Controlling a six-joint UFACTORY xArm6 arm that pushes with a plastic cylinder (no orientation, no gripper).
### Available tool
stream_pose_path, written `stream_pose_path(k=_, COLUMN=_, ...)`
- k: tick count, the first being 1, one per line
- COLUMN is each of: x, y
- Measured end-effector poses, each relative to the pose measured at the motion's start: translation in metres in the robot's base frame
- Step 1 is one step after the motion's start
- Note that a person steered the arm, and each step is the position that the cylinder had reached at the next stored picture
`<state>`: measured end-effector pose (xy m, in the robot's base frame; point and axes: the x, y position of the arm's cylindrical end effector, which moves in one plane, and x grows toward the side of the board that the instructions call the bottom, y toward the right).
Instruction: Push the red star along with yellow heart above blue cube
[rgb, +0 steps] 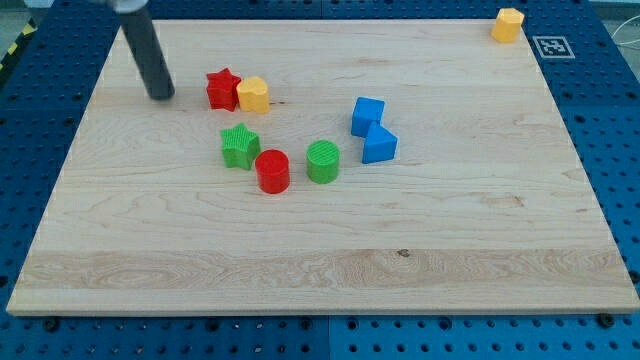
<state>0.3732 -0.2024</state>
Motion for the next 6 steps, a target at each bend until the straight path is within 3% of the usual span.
stream_pose_path(k=1, x=0.038, y=0.012)
stream_pose_path(k=3, x=-0.031, y=0.044)
stream_pose_path(k=6, x=-0.021, y=0.124)
